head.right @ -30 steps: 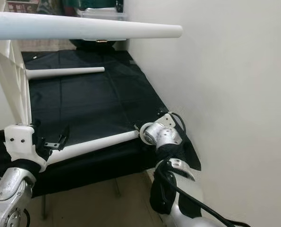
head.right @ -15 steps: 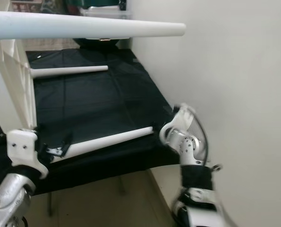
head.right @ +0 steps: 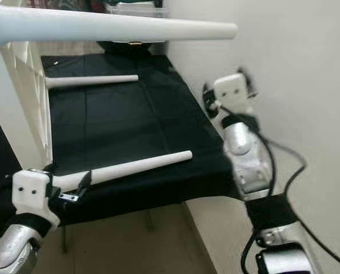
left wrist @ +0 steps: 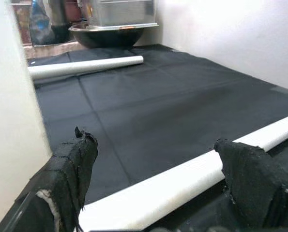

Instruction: Building children table

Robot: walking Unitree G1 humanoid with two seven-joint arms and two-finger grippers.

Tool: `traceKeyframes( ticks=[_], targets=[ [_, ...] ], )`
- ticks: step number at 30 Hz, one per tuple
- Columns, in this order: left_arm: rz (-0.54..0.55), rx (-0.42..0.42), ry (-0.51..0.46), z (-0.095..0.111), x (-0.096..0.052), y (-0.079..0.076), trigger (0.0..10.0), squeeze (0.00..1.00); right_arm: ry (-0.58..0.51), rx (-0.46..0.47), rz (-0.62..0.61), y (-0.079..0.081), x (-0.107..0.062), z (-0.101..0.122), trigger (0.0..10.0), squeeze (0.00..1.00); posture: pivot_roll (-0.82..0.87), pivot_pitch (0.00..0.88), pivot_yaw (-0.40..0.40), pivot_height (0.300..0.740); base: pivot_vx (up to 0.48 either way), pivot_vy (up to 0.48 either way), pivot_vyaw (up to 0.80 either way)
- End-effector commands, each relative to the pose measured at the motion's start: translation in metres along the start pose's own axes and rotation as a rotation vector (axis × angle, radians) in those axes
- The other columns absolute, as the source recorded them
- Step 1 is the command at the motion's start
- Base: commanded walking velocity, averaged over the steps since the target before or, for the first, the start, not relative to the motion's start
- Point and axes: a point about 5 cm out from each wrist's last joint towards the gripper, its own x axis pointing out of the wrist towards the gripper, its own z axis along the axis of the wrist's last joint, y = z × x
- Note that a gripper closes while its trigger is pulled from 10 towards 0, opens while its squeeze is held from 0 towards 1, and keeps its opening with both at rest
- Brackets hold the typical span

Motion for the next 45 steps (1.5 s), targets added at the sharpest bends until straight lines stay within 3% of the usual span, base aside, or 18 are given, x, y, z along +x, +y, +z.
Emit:
traceKeyframes(
  ticks=[1, 6, 9, 18, 38, 39, 40, 41, 42, 45],
  targets=[
    [0.004, 0.007, 0.006, -0.001, 0.006, 0.003, 10.0, 0.00, -0.144, -0.125, -0.081, -0.019, 0.002, 0.017, 10.0, 0.00, 0.05, 0.000, -0.110, 0.740, 0.000, 0.000, 0.00],
    [-0.003, 0.013, -0.011, 0.002, 0.012, 0.005, 10.0, 0.00, -0.200, -0.161, -0.094, -0.024, 0.004, 0.023, 10.0, 0.00, 0.05, 0.000, -0.109, 0.740, 0.000, 0.000, 0.00],
    [-0.023, 0.035, -0.031, 0.007, 0.022, 0.010, 10.0, 0.00, -0.260, -0.164, -0.031, -0.016, 0.009, 0.029, 10.0, 0.00, 0.04, 0.000, -0.103, 0.740, 0.000, 0.000, 0.00],
    [-0.034, 0.046, -0.033, 0.007, 0.028, 0.012, 10.0, 0.00, -0.359, -0.216, 0.096, -0.004, 0.025, 0.035, 10.0, 0.00, 0.04, 0.000, -0.102, 0.740, 0.000, 0.000, 0.00],
    [-0.001, 0.032, -0.003, -0.003, 0.029, 0.014, 10.0, 0.00, -0.403, -0.361, 0.197, 0.000, 0.067, 0.042, 10.0, 0.00, 0.04, 0.000, -0.115, 0.740, 0.000, 0.000, 0.00],
    [0.001, 0.032, -0.002, -0.003, 0.029, 0.014, 10.0, 0.00, -0.392, -0.373, 0.217, 0.001, 0.070, 0.042, 8.8, 0.00, 0.04, 0.000, -0.119, 0.740, 0.000, 0.000, 0.00],
    [0.001, 0.032, -0.002, -0.003, 0.029, 0.014, 10.0, 0.00, -0.392, -0.373, 0.217, 0.001, 0.070, 0.042, 8.8, 0.00, 0.04, 0.000, -0.119, 0.740, 0.000, 0.000, 0.00],
    [0.003, 0.033, -0.002, -0.003, 0.029, 0.015, 10.0, 0.00, -0.380, -0.380, 0.236, 0.003, 0.073, 0.042, 4.8, 0.00, 0.04, 0.000, -0.119, 0.740, 0.000, 0.000, 0.00],
    [0.011, 0.034, 0.000, -0.003, 0.028, 0.016, 10.0, 0.00, -0.382, -0.378, 0.245, 0.004, 0.075, 0.044, 0.0, 0.00, 0.04, 0.000, -0.121, 0.740, 0.000, 0.000, 0.00],
    [0.021, 0.035, 0.001, -0.004, 0.028, 0.018, 10.0, 0.00, -0.386, -0.369, 0.256, 0.006, 0.078, 0.047, 0.0, 0.00, 0.04, 0.000, -0.124, 0.740, 0.000, 0.000, 0.00]
  ],
)
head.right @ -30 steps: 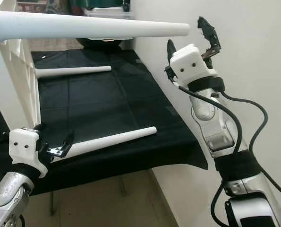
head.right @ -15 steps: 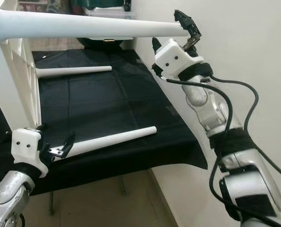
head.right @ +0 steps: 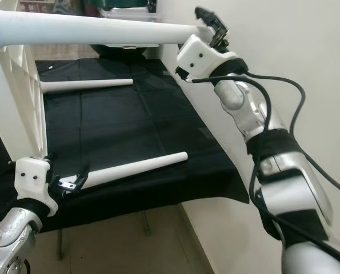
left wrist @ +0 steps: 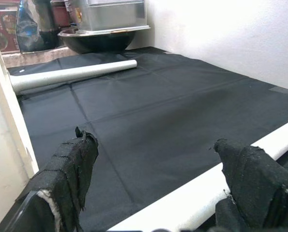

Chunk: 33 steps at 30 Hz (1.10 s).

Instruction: Building children table

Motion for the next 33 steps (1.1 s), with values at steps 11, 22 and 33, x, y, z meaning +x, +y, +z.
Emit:
traceKeyframes(
  ticks=[11, 22, 33],
  targets=[
    [0.058, 0.023, 0.022, -0.005, -0.001, 0.015, 10.0, 0.00, 0.001, -0.005, 0.076, 0.009, 0.002, -0.003, 0.0, 0.00, 0.05, 0.000, -0.119, 0.740, 0.000, 0.000, 0.00],
    [0.054, 0.077, 0.049, -0.001, -0.007, 0.036, 10.0, 0.00, 0.057, 0.053, 0.151, 0.017, 0.003, -0.010, 0.0, 0.00, 0.06, 0.000, -0.115, 0.740, 0.000, 0.000, 0.00],
    [0.055, 0.319, 0.106, 0.039, -0.012, 0.109, 10.0, 0.00, 0.425, 0.587, 0.268, 0.093, -0.033, -0.040, 0.0, 0.00, 0.12, 0.000, -0.117, 0.740, 0.000, 0.000, 0.00]
  ],
)
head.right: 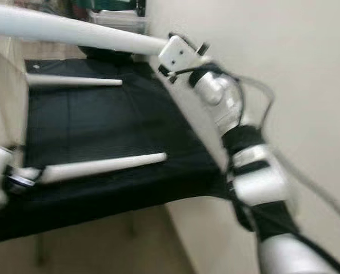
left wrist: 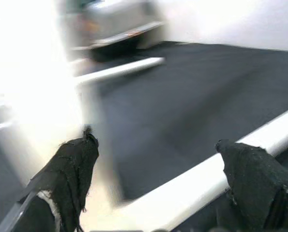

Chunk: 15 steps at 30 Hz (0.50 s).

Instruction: Building children table

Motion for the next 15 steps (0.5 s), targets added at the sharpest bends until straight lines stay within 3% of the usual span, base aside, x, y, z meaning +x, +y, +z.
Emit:
traceKeyframes(
  ticks=[1, 2, 3, 4, 5, 6, 8, 10, 13, 15],
  targets=[
    [0.069, 0.079, 0.041, 0.002, 0.001, 0.032, 10.0, 0.00, 0.283, 0.371, 0.051, 0.050, -0.027, -0.062, 0.0, 0.00, 0.13, 0.000, -0.109, 0.740, 0.000, 0.000, 0.00],
    [0.069, 0.079, 0.041, 0.002, 0.001, 0.032, 10.0, 0.00, 0.283, 0.371, 0.051, 0.050, -0.027, -0.062, 0.0, 0.00, 0.13, 0.000, -0.109, 0.740, 0.000, 0.000, 0.00],
    [0.089, 0.133, 0.045, 0.009, 0.003, 0.051, 10.0, 0.00, 0.317, 0.441, 0.058, 0.063, -0.031, -0.067, 0.0, 0.00, 0.14, 0.000, -0.102, 0.740, 0.000, 0.000, 0.00],
    [0.089, 0.133, 0.045, 0.009, 0.003, 0.051, 10.0, 0.00, 0.317, 0.441, 0.058, 0.063, -0.031, -0.067, 0.0, 0.00, 0.14, 0.000, -0.102, 0.740, 0.000, 0.000, 0.00],
    [0.107, 0.197, 0.044, 0.020, 0.008, 0.073, 10.0, 0.00, 0.365, 0.539, 0.064, 0.078, -0.035, -0.071, 0.0, 0.00, 0.14, 0.000, -0.097, 0.740, 0.000, 0.000, 0.00],
    [0.107, 0.197, 0.044, 0.020, 0.008, 0.073, 10.0, 0.00, 0.365, 0.539, 0.064, 0.078, -0.035, -0.071, 0.0, 0.00, 0.14, 0.000, -0.097, 0.740, 0.000, 0.000, 0.00],
    [0.146, 0.334, 0.028, 0.053, 0.020, 0.115, 10.0, 0.00, 0.453, 0.708, 0.070, 0.113, -0.043, -0.074, 0.0, 0.00, 0.15, 0.000, -0.086, 0.740, 0.000, 0.000, 0.00],
    [0.146, 0.334, 0.028, 0.053, 0.020, 0.115, 10.0, 0.00, 0.453, 0.708, 0.070, 0.113, -0.043, -0.074, 0.0, 0.00, 0.15, 0.000, -0.086, 0.740, 0.000, 0.000, 0.00],
    [0.188, 0.437, 0.021, 0.087, 0.029, 0.150, 10.0, 0.00, 0.587, 0.938, 0.128, 0.159, -0.055, -0.069, 0.0, 0.00, 0.15, 0.000, -0.064, 0.740, 0.000, 0.000, 0.00],
    [0.188, 0.437, 0.021, 0.087, 0.029, 0.150, 10.0, 0.00, 0.587, 0.938, 0.128, 0.159, -0.055, -0.069, 0.0, 0.00, 0.15, 0.000, -0.064, 0.740, 0.000, 0.000, 0.00]
  ],
)
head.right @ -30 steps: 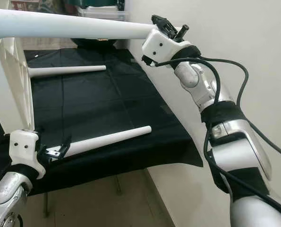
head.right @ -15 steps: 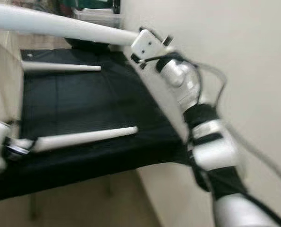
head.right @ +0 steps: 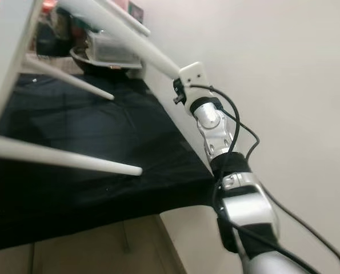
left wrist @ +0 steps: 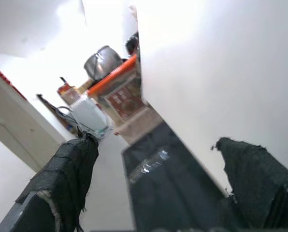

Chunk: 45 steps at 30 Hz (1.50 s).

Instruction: Building children table

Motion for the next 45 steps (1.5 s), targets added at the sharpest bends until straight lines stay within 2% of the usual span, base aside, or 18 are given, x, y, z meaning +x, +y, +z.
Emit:
traceKeyframes(
  ticks=[1, 2, 3, 8, 9, 16, 18, 20, 21, 24, 25, 26, 27, 28, 31, 35, 39, 45],
  targets=[
    [-0.061, 0.040, 0.028, -0.003, 0.006, -0.003, 10.0, 0.00, 0.432, 0.308, 0.110, 0.049, -0.032, -0.095, 0.0, 0.00, 0.15, 0.000, -0.062, 0.740, 0.000, 0.000, 0.00],
    [-0.061, 0.040, 0.028, -0.003, 0.006, -0.003, 10.0, 0.00, 0.432, 0.308, 0.110, 0.049, -0.032, -0.095, 0.0, 0.00, 0.15, 0.000, -0.062, 0.740, 0.000, 0.000, 0.00],
    [-0.058, 0.047, -0.004, 0.007, 0.010, 0.001, 10.0, 0.00, 0.491, 0.387, 0.143, 0.066, -0.039, -0.102, 0.0, 0.00, 0.15, 0.000, -0.057, 0.740, 0.000, 0.000, 0.00],
    [-0.060, 0.047, -0.063, 0.020, 0.014, 0.002, 10.0, 0.00, 0.571, 0.500, 0.193, 0.087, -0.048, -0.107, 0.0, 0.00, 0.14, 0.000, -0.057, 0.740, 0.000, 0.000, 0.00],
    [-0.067, 0.038, -0.122, 0.033, 0.015, 0.001, 10.0, 0.00, 0.591, 0.537, 0.225, 0.096, -0.052, -0.105, 0.0, 0.00, 0.13, 0.000, -0.060, 0.740, 0.000, 0.000, 0.00],
    [-0.105, 0.035, -0.265, 0.063, 0.013, -0.008, 10.0, 0.00, 0.538, 0.528, 0.297, 0.106, -0.052, -0.083, 0.0, 0.00, 0.12, 0.000, -0.063, 0.740, 0.000, 0.000, 0.00],
    [-0.118, 0.023, -0.298, 0.066, 0.008, -0.019, 10.0, 0.00, 0.494, 0.498, 0.299, 0.107, -0.049, -0.070, 0.0, 0.00, 0.12, 0.000, -0.069, 0.740, 0.000, 0.000, 0.00],
    [-0.124, -0.002, -0.286, 0.056, 0.000, -0.034, 10.0, 0.00, 0.484, 0.460, 0.300, 0.109, -0.048, -0.063, 0.0, 0.00, 0.12, 0.000, -0.073, 0.740, 0.000, 0.000, 0.00],
    [-0.126, -0.043, -0.277, 0.051, -0.005, -0.043, 10.0, 0.00, 0.456, 0.437, 0.295, 0.108, -0.047, -0.058, 7.5, 0.00, 0.12, 0.000, -0.078, 0.740, 0.000, 0.000, 0.00],
    [-0.128, -0.070, -0.270, 0.047, -0.008, -0.048, 10.0, 0.00, 0.437, 0.424, 0.293, 0.108, -0.047, -0.055, 7.5, 0.00, 0.12, 0.000, -0.078, 0.740, 0.000, 0.000, 0.00],
    [-0.126, -0.108, -0.259, 0.042, -0.013, -0.057, 10.0, 0.00, 0.410, 0.403, 0.300, 0.107, -0.048, -0.051, 10.0, 0.00, 0.11, 0.000, -0.080, 0.740, 0.000, 0.000, 0.00],
    [-0.120, -0.198, -0.232, 0.031, -0.026, -0.079, 10.0, 0.00, 0.379, 0.390, 0.295, 0.104, -0.052, -0.044, 10.0, 0.73, 0.11, 0.000, -0.082, 0.740, 0.000, 0.000, 0.00],
    [-0.120, -0.198, -0.232, 0.031, -0.026, -0.079, 10.0, 0.00, 0.379, 0.390, 0.295, 0.104, -0.052, -0.044, 10.0, 0.73, 0.11, 0.000, -0.082, 0.740, 0.000, 0.000, 0.00],
    [-0.118, -0.228, -0.217, 0.026, -0.032, -0.087, 10.0, 0.00, 0.369, 0.360, 0.273, 0.100, -0.053, -0.044, 10.0, 1.00, 0.12, 0.000, -0.092, 0.740, 0.000, 0.000, 0.00],
    [-0.104, -0.287, -0.172, 0.014, -0.045, -0.106, 10.0, 0.00, 0.310, 0.326, 0.157, 0.083, -0.051, -0.043, 10.0, 1.00, 0.12, 0.000, -0.099, 0.740, 0.000, 0.000, 0.00],
    [-0.068, -0.350, -0.119, 0.006, -0.056, -0.120, 10.0, 0.00, 0.243, 0.363, 0.068, 0.065, -0.046, -0.033, 10.0, 1.00, 0.12, 0.000, -0.111, 0.740, 0.000, 0.000, 0.00],
    [-0.060, -0.378, -0.096, 0.004, -0.062, -0.131, 10.0, 0.00, 0.204, 0.395, 0.033, 0.056, -0.044, -0.025, 10.0, 1.00, 0.12, 0.000, -0.111, 0.740, 0.000, 0.000, 0.00],
    [-0.025, -0.409, -0.055, 0.005, -0.070, -0.143, 10.0, 0.00, 0.241, 0.398, 0.023, 0.057, -0.050, -0.030, 10.0, 1.00, 0.11, 0.000, -0.105, 0.740, 0.000, 0.000, 0.00]
  ],
)
